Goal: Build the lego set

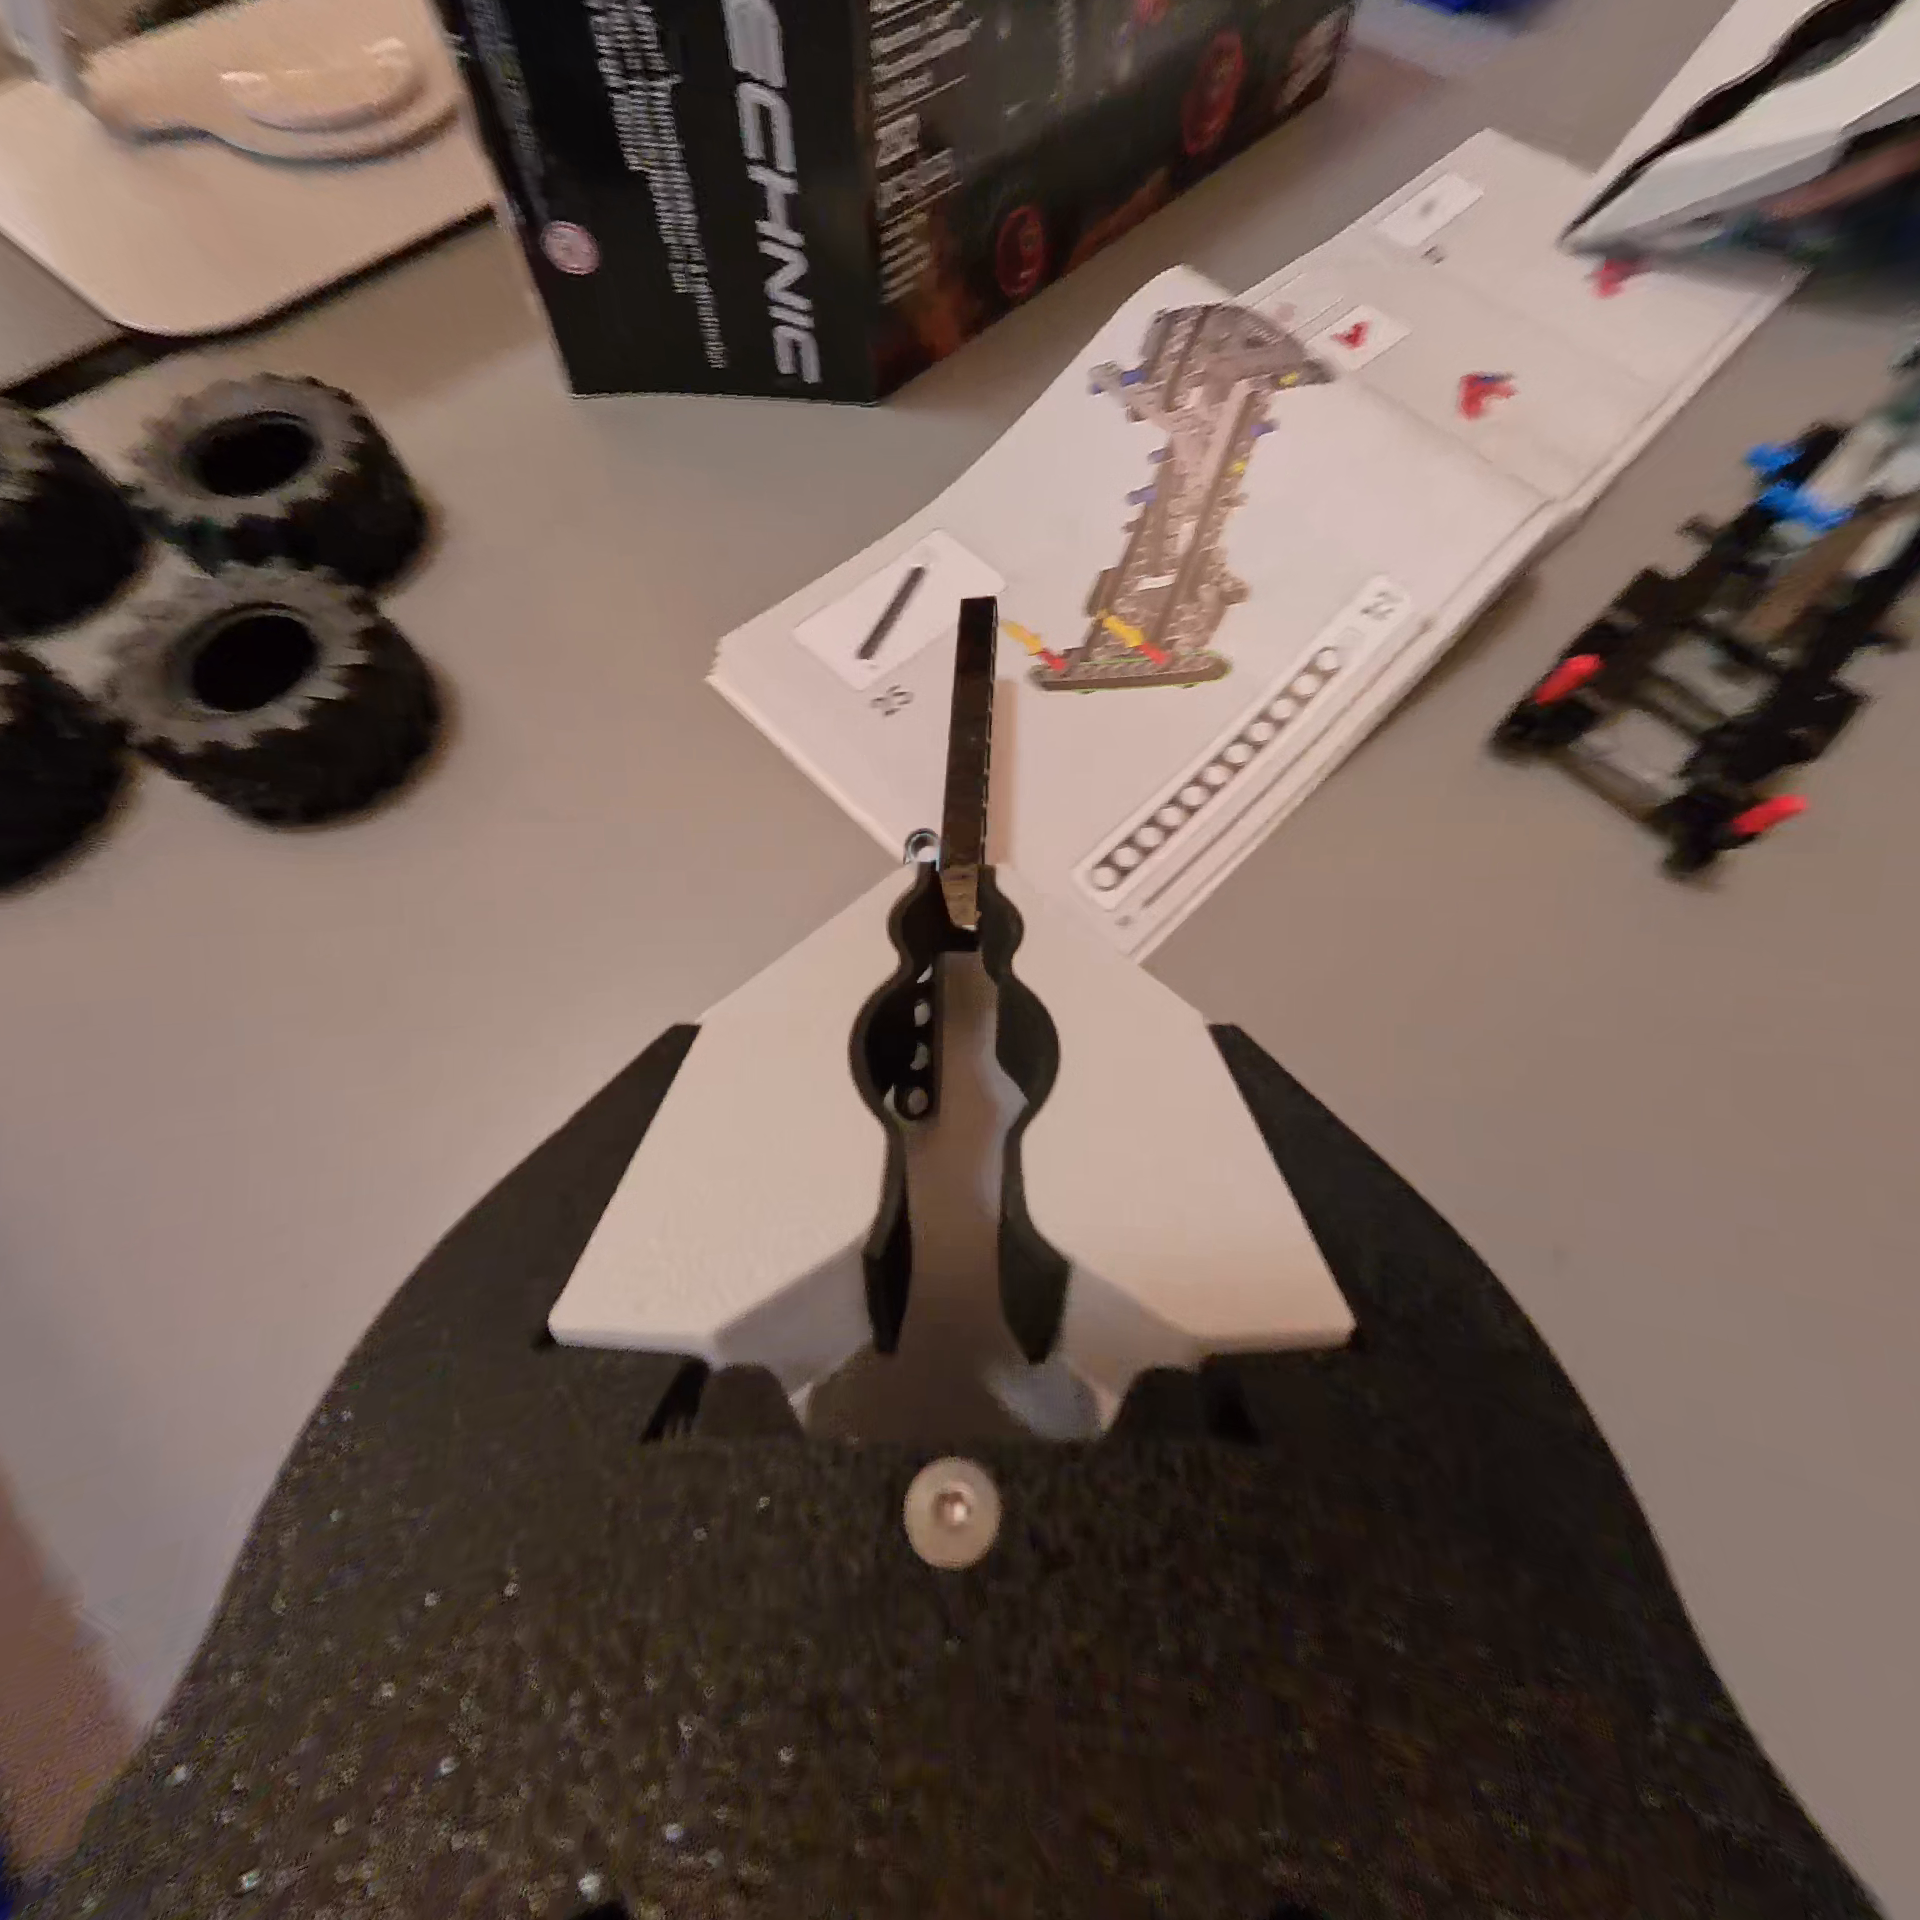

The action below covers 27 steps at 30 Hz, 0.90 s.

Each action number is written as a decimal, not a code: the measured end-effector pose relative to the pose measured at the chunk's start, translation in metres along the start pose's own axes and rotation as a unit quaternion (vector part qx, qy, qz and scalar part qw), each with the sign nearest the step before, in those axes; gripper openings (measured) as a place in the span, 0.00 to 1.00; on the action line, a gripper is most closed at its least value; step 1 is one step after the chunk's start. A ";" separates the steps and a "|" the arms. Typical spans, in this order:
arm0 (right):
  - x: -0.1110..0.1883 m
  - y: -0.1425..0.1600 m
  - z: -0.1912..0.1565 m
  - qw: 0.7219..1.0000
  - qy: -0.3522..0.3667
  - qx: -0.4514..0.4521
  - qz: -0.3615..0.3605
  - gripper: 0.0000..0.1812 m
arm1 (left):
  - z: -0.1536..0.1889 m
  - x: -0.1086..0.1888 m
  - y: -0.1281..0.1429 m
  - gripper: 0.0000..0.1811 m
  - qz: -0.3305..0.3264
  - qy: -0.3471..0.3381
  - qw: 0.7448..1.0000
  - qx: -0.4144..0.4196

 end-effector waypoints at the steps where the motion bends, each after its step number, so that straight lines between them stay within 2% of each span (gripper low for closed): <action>1: 0.000 0.000 0.000 1.000 0.000 0.000 0.000 0.00 | 0.003 -0.001 0.000 0.03 0.004 0.024 0.999 0.021; 5: 0.000 0.000 -0.001 1.000 0.006 0.007 0.001 0.00 | 0.028 0.002 -0.006 0.03 0.037 0.112 0.986 0.117; 10: 0.001 0.000 -0.004 0.999 0.027 0.032 0.006 0.00 | 0.075 -0.009 0.013 0.03 0.045 0.153 0.967 0.197; 16: 0.001 0.000 -0.005 0.999 0.027 0.034 0.007 0.00 | 0.081 -0.013 0.020 0.03 0.050 0.125 0.962 0.239; 20: 0.002 -0.001 -0.007 0.998 0.043 0.051 0.012 0.00 | 0.082 -0.013 0.020 0.03 0.038 0.099 0.971 0.212; 23: 0.002 -0.001 -0.007 0.997 0.045 0.054 0.014 0.00 | 0.095 -0.012 0.022 0.06 -0.005 0.083 0.988 0.129; 27: 0.002 -0.001 -0.008 0.997 0.050 0.060 0.016 0.00 | 0.105 -0.006 0.029 0.14 -0.076 -0.028 0.997 0.004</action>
Point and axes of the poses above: each gripper's, where its closed fingertips meet, x back along the fingers, y out of its underside, z = x × y across the jaws, the point moved 8 cm from there along x, back along the fingers, and after that the axes turned 9 degrees about y, right-handed, at the moved point
